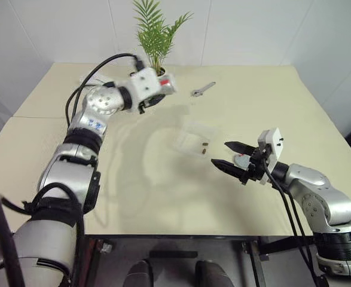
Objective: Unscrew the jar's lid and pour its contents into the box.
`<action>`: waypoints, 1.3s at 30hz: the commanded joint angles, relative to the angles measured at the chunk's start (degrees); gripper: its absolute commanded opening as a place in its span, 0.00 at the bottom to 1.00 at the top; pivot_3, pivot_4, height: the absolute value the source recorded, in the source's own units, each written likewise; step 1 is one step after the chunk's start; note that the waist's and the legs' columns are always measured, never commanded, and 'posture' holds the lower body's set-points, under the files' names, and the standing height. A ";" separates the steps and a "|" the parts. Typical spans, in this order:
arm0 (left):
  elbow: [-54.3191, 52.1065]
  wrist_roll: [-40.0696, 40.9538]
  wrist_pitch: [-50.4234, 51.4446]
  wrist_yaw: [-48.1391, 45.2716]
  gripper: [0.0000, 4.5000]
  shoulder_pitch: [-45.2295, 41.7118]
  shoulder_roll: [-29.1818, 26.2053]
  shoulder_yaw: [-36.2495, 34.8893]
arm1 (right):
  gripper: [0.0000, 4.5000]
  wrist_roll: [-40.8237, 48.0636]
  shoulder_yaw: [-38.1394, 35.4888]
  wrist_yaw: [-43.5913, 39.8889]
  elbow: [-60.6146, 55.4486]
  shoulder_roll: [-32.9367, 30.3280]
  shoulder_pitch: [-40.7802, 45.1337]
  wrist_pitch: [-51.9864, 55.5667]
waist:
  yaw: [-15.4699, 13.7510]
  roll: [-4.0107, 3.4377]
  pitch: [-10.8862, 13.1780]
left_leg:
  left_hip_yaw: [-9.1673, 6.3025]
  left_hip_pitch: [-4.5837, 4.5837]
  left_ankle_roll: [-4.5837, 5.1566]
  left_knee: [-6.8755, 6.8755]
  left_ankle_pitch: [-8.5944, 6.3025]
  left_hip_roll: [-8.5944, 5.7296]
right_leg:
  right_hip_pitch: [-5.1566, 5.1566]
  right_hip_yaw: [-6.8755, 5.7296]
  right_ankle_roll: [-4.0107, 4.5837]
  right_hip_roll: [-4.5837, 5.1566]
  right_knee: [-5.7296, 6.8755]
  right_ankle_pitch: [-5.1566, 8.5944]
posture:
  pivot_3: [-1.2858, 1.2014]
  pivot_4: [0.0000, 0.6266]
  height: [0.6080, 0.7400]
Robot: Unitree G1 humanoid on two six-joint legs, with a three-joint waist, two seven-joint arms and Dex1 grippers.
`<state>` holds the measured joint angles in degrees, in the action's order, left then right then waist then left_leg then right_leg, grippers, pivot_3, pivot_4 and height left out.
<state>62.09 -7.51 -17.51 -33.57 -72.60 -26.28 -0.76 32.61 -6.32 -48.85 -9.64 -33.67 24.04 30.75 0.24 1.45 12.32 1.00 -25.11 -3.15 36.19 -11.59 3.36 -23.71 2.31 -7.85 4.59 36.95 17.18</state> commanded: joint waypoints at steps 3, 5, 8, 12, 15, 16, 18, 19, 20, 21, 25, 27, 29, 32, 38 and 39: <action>-15.35 19.71 14.00 10.80 0.43 8.05 -2.87 -20.56 | 1.00 -1.40 0.47 -4.34 1.30 -2.32 1.79 -3.17 | 0.45 0.00 0.00 | -0.02 0.08 -0.02 0.00 0.10 0.04 | 0.01 0.01 0.08 -0.02 0.08 -0.09 | 0.52 0.24 1.00; -21.00 22.33 15.02 13.74 0.43 13.98 -3.88 -24.87 | 1.00 -1.81 0.87 -5.71 2.22 -2.85 2.59 -3.97 | 0.98 0.00 -0.01 | -0.02 0.15 -0.02 -0.02 0.14 0.07 | 0.04 0.01 0.11 -0.05 0.14 -0.12 | 0.52 0.24 1.00; -28.53 24.86 14.20 16.29 0.43 21.82 -3.74 -28.68 | 1.00 -2.16 1.17 -6.96 3.23 -3.22 3.51 -4.63 | 1.36 0.02 -0.02 | 0.03 0.58 -0.09 -0.14 0.18 0.09 | 0.34 0.07 0.12 -0.06 0.16 -0.11 | 0.52 0.24 1.00; -35.06 25.86 7.56 17.42 0.43 33.86 -2.07 -31.71 | 1.00 -2.66 1.89 -7.88 4.41 -2.94 4.94 -5.05 | 1.36 0.05 -0.04 | 0.10 0.92 -0.14 -0.16 0.21 0.18 | 0.66 0.08 0.23 -0.12 0.11 -0.17 | 0.52 0.24 1.00; -35.19 24.47 4.12 17.57 0.43 38.79 -1.22 -30.55 | 1.00 -3.00 2.73 -8.27 4.84 -2.48 5.54 -5.26 | 1.23 0.11 -0.07 | 0.11 1.01 -0.15 -0.14 0.23 0.26 | 0.78 0.07 0.32 -0.19 -0.02 -0.26 | 0.52 0.24 1.00; -35.38 25.04 3.47 17.83 0.43 39.69 -0.54 -30.69 | 1.00 -3.12 2.98 -8.25 4.93 -2.28 5.77 -5.27 | 1.16 0.12 -0.07 | 0.11 1.01 -0.14 -0.15 0.25 0.26 | 0.79 0.06 0.34 -0.19 -0.05 -0.30 | 0.52 0.24 1.00; -35.25 26.17 2.03 18.34 0.43 41.51 0.91 -31.08 | 1.00 -3.32 3.51 -8.25 5.11 -1.94 6.24 -5.28 | 1.09 0.12 -0.08 | 0.10 1.01 -0.12 -0.14 0.27 0.26 | 0.86 0.04 0.34 -0.19 -0.19 -0.39 | 0.52 0.24 1.00; -34.59 26.35 1.21 18.51 0.43 42.58 1.63 -31.16 | 1.00 -3.42 3.73 -8.17 5.13 -1.73 6.47 -5.25 | 1.12 0.12 -0.08 | 0.11 1.01 -0.12 -0.15 0.27 0.27 | 0.92 0.05 0.34 -0.19 -0.33 -0.44 | 0.52 0.24 1.00; -34.08 26.31 0.65 18.60 0.43 43.25 2.00 -31.11 | 1.00 -3.50 3.83 -8.12 5.12 -1.59 6.60 -5.21 | 1.23 0.13 -0.09 | 0.12 1.00 -0.11 -0.16 0.27 0.28 | 0.97 0.04 0.32 -0.19 -0.48 -0.50 | 0.52 0.24 1.00; -33.33 25.90 -0.02 18.75 0.43 43.80 2.13 -30.96 | 1.00 -3.56 3.92 -8.06 5.15 -1.45 6.76 -5.15 | 1.26 0.14 -0.09 | 0.17 1.00 -0.11 -0.16 0.27 0.29 | 0.99 0.05 0.29 -0.19 -0.59 -0.56 | 0.52 0.24 1.00; -30.50 26.69 -2.85 18.20 0.43 45.21 3.04 -31.19 | 1.00 -3.46 4.11 -7.42 4.89 -0.70 7.27 -4.74 | 1.44 0.18 -0.11 | 0.26 1.00 -0.10 -0.35 0.27 0.39 | 1.00 0.04 0.31 -0.21 -0.94 -0.71 | 0.52 0.24 1.00; -28.92 27.42 -3.94 17.35 0.43 45.92 3.33 -31.32 | 1.00 -3.33 4.12 -7.12 4.36 -0.33 7.16 -4.43 | 1.38 0.18 -0.12 | 0.29 1.01 -0.09 -0.45 0.27 0.39 | 0.98 0.04 0.31 -0.21 -0.98 -0.71 | 0.52 0.24 1.00; -27.37 27.24 -5.41 16.40 0.43 46.69 3.14 -31.02 | 1.00 -3.21 4.12 -6.95 3.82 -0.06 7.03 -4.08 | 1.37 0.18 -0.12 | 0.30 1.01 -0.09 -0.56 0.27 0.39 | 0.96 0.04 0.31 -0.21 -1.06 -0.71 | 0.52 0.24 1.00; -25.93 27.02 -6.62 14.81 0.43 47.83 2.90 -30.27 | 1.00 -2.98 4.06 -6.88 3.26 -0.01 6.98 -3.66 | 1.32 0.18 -0.12 | 0.32 1.00 -0.09 -0.65 0.25 0.39 | 0.93 0.04 0.31 -0.21 -1.13 -0.71 | 0.52 0.24 1.00; -27.50 27.59 -6.40 14.44 0.64 50.67 3.26 -30.00 | 1.00 -2.70 3.74 -7.23 2.90 -0.30 7.04 -3.19 | 1.44 0.18 -0.13 | 0.36 1.02 -0.09 -0.76 0.25 0.39 | 0.92 0.05 0.32 -0.19 -1.22 -0.70 | 0.52 0.24 1.00; -28.04 27.64 -6.23 14.49 0.71 51.19 3.30 -29.88 | 1.00 -2.65 3.73 -7.25 2.83 -0.31 7.00 -3.17 | 1.47 0.18 -0.13 | 0.36 1.03 -0.09 -0.79 0.25 0.40 | 0.92 0.05 0.32 -0.20 -1.24 -0.70 | 0.52 0.24 1.00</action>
<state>36.22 19.23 -23.58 -18.93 -22.20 -22.67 -30.41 28.96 -1.46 -55.97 -4.44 -33.60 30.27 27.64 1.71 1.63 12.20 1.36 -24.07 -3.24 35.37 -11.34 3.77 -22.79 2.36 -7.52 4.39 35.69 16.48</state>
